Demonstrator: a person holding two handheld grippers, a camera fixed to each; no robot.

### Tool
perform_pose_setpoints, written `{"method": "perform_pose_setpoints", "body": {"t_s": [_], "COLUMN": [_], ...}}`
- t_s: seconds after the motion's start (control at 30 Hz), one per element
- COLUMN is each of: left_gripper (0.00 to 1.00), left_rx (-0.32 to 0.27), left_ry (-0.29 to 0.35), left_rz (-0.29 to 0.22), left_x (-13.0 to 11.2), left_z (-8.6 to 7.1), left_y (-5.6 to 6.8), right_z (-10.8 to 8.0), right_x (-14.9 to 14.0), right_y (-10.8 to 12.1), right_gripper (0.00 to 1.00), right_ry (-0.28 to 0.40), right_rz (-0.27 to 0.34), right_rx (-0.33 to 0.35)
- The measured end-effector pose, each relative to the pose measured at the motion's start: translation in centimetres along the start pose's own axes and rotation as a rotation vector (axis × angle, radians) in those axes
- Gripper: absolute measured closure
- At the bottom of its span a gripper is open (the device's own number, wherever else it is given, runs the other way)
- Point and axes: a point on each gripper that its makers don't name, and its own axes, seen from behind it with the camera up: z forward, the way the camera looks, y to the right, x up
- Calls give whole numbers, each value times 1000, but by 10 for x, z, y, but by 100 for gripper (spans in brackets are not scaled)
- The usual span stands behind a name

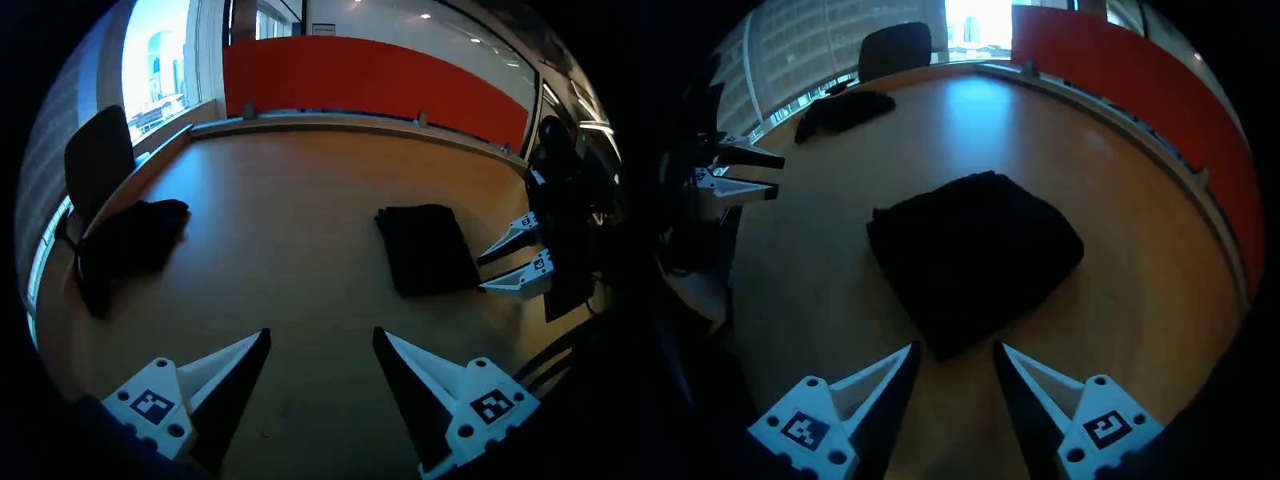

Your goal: Fold towel

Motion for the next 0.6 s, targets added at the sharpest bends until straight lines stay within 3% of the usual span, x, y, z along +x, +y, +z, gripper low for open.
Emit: {"method": "perform_pose_setpoints", "body": {"t_s": [0.4, 0.6], "left_gripper": [6, 6], "left_rx": [-1, 0], "left_ry": [0, -3], "left_rz": [-1, -2], "left_x": [0, -1], "left_z": [0, 0], "left_y": [0, 0], "right_z": [3, 2], "right_x": [-2, -3], "right_y": [11, 15], "right_gripper": [52, 52], "right_ry": [0, 3], "right_rz": [8, 17], "right_rx": [-47, -53]}}
